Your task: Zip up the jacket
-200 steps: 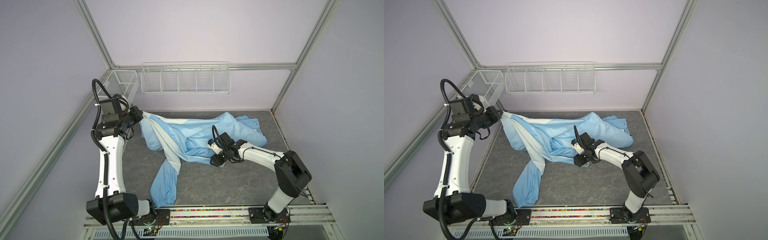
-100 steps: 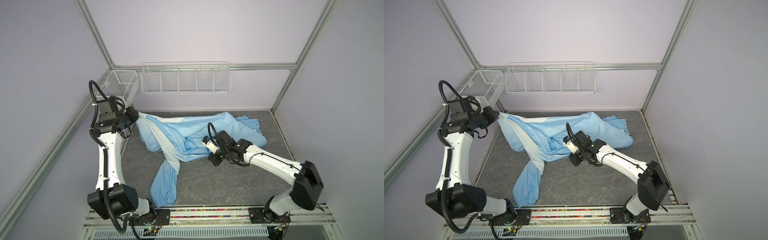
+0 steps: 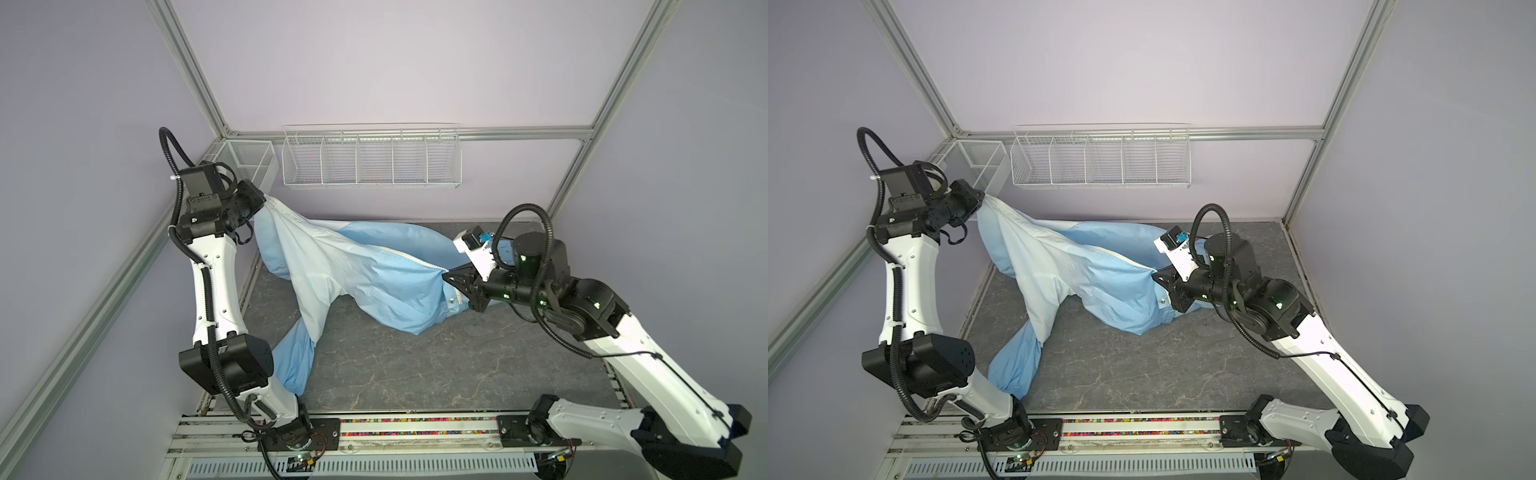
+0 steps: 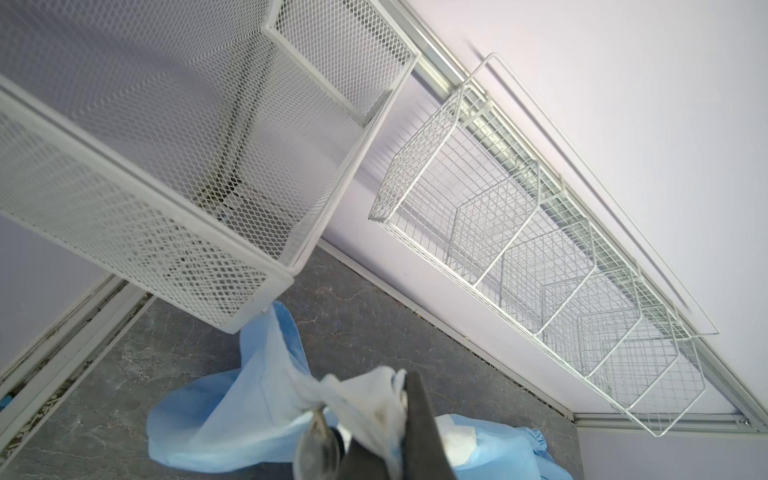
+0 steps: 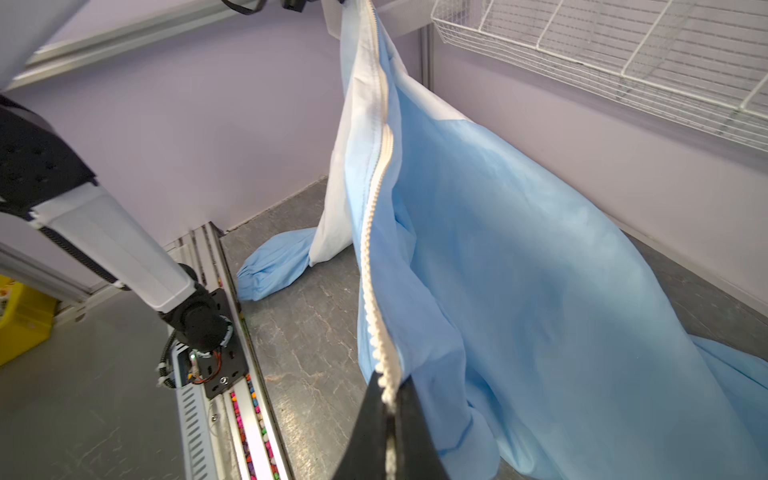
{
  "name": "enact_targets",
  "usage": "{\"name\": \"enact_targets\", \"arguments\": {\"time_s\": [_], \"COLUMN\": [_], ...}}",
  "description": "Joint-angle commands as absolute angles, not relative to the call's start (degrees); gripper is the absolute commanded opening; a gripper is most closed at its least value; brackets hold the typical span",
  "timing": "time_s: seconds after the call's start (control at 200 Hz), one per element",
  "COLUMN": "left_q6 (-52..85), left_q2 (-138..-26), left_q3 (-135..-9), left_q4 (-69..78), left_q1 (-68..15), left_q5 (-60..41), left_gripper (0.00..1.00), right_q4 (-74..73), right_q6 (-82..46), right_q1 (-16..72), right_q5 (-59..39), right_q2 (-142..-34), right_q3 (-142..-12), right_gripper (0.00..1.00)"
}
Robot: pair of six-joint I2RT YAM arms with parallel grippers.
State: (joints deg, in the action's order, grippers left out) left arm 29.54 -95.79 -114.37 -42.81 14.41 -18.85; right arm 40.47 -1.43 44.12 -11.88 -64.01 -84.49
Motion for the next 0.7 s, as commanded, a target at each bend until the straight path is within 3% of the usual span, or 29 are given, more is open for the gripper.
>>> {"name": "enact_targets", "arguments": {"time_s": [0.0,0.15,0.36,0.625,0.695], "left_q6": [29.6,29.5,29.9,31.2,32.5], "left_q2": [-94.4,-94.0,-94.8,-96.9,-98.1], "left_q3": [-115.7,-114.6,-111.1,-102.7,-101.2], "left_q4": [-43.1,-42.7,-40.5,-34.5,-32.8], "left_q1": [14.8,14.8,12.8,4.1,2.5], "left_q5": [-15.6,-15.0,-12.9,-5.4,-4.1], "left_gripper": [0.00,0.00,0.00,0.00,0.00], "right_q4": [38.9,35.6,39.2,47.0,46.1], "right_q6": [-0.4,-2.4,-5.3,-13.4,-14.5], "right_q1": [43.6,39.9,29.5,17.3,15.3], "right_q5": [-20.0,-22.3,-22.1,-4.5,0.4], "right_q2": [-60.3,-59.6,-71.3,-90.3,-93.4], "right_q3": [-84.2,-82.1,-83.0,-87.2,-87.1], "right_gripper": [0.07,0.07,0.07,0.07,0.11]}}
